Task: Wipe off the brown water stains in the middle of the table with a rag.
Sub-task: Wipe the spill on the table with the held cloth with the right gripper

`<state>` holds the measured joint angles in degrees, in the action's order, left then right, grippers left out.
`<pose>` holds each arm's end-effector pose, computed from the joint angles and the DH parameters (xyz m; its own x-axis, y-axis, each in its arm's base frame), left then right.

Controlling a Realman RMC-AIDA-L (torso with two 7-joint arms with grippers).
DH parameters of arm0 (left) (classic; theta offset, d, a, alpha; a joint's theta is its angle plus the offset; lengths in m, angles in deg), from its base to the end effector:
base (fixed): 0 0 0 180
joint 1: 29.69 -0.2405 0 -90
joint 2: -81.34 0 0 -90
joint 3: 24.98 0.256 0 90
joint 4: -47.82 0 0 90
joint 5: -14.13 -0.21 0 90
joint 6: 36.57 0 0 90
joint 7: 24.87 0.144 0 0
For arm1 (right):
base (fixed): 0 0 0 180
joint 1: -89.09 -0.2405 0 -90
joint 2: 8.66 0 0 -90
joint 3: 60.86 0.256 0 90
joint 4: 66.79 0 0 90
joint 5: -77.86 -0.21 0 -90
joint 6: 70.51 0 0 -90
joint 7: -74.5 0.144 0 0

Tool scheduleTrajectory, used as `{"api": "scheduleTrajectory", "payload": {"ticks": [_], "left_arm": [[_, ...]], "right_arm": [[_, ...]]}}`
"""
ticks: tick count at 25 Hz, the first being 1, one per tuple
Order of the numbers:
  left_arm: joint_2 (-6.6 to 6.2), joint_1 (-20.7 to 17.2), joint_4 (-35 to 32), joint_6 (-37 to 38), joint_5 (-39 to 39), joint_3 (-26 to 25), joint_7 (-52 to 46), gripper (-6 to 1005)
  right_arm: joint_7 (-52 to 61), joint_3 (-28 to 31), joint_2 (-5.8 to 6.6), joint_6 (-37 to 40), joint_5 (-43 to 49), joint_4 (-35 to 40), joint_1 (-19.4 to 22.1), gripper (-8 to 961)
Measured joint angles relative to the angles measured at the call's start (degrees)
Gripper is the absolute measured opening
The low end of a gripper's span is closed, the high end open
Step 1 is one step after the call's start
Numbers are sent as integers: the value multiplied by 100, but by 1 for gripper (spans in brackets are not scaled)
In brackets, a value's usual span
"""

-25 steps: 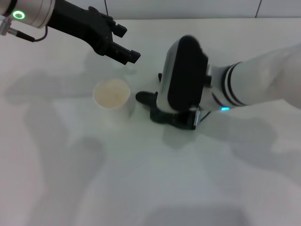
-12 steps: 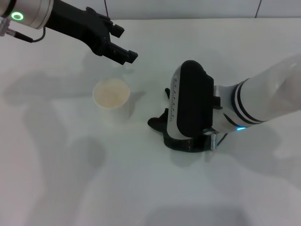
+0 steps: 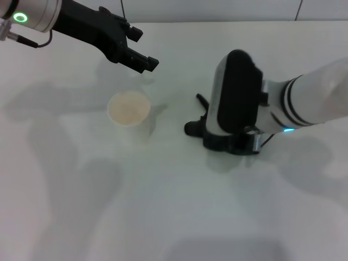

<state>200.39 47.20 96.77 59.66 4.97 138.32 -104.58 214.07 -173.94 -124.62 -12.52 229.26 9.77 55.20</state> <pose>-0.1385 0.4302 0.0418 0.9672 0.2462 0.0633 0.2542 -0.9411 -0.2231 0.1456 0.3512 -0.0841 0.9268 -0.0667 0.3696 0.1038 -0.9002 -0.4229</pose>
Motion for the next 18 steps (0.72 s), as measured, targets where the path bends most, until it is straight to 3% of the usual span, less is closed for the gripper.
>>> {"api": "scheduleTrajectory", "payload": {"ticks": [5,13,18], "left_arm": [[3,-15,0,-4,2,0,0,861],[4,-25,0,-100,2,0,6,860],[4,-25,0,-156,0,0,23,860]], "right_arm": [[0,510,30,373,17,85,133,82],[-32,1629,55,1380,28,625,748,83],[-35,2187,57,1353,-217,753,936,84]]}}
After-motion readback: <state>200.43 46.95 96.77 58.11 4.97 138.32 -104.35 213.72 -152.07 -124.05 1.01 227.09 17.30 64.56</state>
